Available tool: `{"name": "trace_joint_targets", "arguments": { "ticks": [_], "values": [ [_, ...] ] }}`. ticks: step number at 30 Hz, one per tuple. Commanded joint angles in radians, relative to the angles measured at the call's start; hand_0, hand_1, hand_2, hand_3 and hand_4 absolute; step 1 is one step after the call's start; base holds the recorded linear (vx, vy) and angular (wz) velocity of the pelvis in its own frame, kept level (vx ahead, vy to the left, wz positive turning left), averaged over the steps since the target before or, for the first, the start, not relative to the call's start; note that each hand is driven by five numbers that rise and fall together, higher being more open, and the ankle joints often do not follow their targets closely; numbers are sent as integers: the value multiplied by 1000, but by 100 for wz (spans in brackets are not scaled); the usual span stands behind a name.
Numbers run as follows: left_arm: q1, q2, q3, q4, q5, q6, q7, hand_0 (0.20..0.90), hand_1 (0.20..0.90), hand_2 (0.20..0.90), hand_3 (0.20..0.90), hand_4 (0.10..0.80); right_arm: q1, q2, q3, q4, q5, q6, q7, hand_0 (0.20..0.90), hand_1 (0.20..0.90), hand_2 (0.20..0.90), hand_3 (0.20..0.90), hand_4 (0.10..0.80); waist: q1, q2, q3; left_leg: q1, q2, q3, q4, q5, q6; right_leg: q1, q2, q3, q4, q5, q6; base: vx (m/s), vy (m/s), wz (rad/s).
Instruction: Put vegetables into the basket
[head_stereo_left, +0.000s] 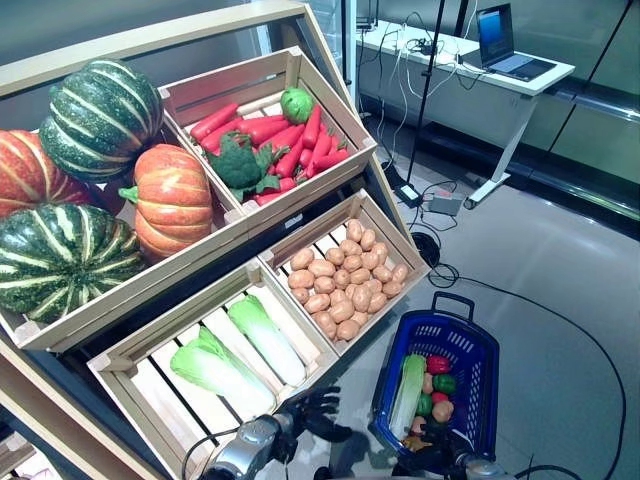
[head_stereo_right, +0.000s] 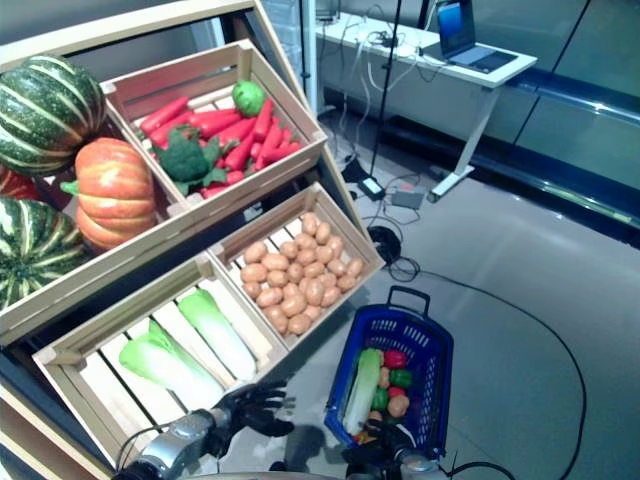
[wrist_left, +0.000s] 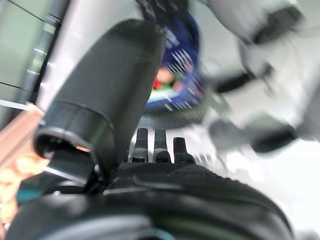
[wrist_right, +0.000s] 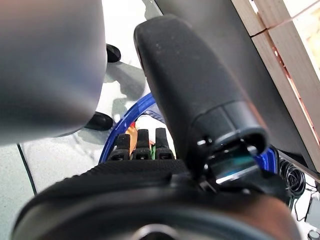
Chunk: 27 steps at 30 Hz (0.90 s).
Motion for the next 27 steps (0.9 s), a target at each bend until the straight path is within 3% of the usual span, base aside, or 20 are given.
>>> {"name": "trace_joint_targets", "arguments": {
  "ticks": [1,4,8,12,17,23,27],
  "values": [
    [-112,13,-14,-135,-162,14,-101,900,900,900,900,800,-34,7,59,-28,2,-5,-18,900,900,900,900,800,4,-18,16,-23,4,-43,2,-66,-45,-25,-8,18,4,19,21,0,0,0],
    [-112,28,-6,-208,-175,-12,-122,900,900,900,900,800,-19,8,59,-37,-4,-4,-22,900,900,900,900,800,0,-16,18,-31,3,-45,2,-64,-44,-28,-4,18,4,20,21,0,0,0],
    [-130,79,5,-322,-72,-69,-63,900,900,900,900,800,-7,3,57,-26,0,-22,-30,900,900,900,900,800,0,-12,22,-39,1,-46,2,-61,-40,-35,-3,16,7,17,20,0,0,0],
    [-174,187,82,-451,116,-88,40,900,900,900,900,800,0,-23,46,-23,4,-49,-13,900,900,900,900,800,7,3,52,-63,-3,-50,5,-50,-30,-71,-2,15,50,-1,13,-29,14,0],
    [-201,325,142,-479,283,-94,115,900,900,900,900,800,3,-60,54,-37,13,-78,6,900,900,900,900,800,12,15,96,-92,-9,-60,25,-40,-28,-98,1,17,85,-15,0,-34,7,5],
    [-222,421,182,-504,471,-101,249,900,900,900,900,800,-23,-100,37,-49,83,-121,1,900,900,900,900,800,21,24,156,-165,-20,-70,89,-39,-35,-135,-2,3,103,-16,-18,-64,-7,11],
    [-254,490,178,-500,749,-146,417,900,900,900,900,800,-59,-130,25,-98,116,-152,-10,900,900,900,900,800,30,37,229,-267,-35,-94,165,-28,-46,-212,-4,-29,173,-35,-39,-150,-28,21]
  ]
}}
